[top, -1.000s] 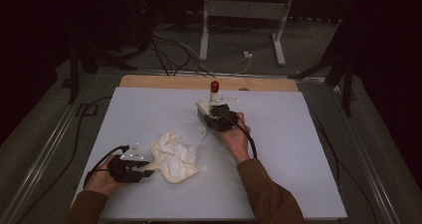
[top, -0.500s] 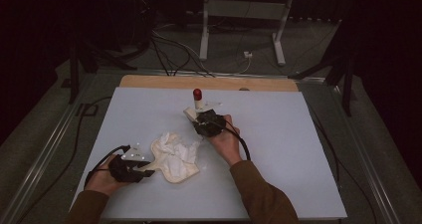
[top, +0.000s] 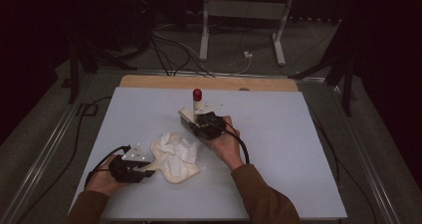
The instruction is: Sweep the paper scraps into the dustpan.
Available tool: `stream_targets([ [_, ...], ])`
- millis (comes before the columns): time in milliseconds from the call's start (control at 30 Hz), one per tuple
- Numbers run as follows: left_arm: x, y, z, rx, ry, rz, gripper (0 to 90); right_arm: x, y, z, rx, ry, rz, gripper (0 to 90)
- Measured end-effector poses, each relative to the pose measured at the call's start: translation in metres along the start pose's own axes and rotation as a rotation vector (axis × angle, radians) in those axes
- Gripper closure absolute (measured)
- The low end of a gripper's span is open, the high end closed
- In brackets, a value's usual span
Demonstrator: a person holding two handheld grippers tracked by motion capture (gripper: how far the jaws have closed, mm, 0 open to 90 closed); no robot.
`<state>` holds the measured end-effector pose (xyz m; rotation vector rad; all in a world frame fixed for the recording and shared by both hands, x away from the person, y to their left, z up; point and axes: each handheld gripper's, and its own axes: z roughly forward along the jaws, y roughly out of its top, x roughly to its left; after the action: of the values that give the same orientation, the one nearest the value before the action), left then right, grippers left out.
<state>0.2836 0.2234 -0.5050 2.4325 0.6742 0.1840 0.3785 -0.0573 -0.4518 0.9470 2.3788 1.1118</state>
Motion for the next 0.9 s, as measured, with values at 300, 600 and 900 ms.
stream_targets([
  [300, 0.000, 0.000, 0.000, -0.001, -0.002, -0.003, 66.4, 0.002, -0.010, 0.014, 0.070, -0.042, -0.054, 66.8],
  [600, 0.000, 0.000, 0.001, 0.001, -0.001, -0.001, 66.4, 0.019, -0.014, 0.011, 0.052, 0.096, -0.029, 66.8],
  [900, 0.000, 0.002, 0.002, 0.005, -0.006, 0.003, 66.4, 0.025, -0.007, -0.005, 0.009, 0.125, -0.030, 66.8],
])
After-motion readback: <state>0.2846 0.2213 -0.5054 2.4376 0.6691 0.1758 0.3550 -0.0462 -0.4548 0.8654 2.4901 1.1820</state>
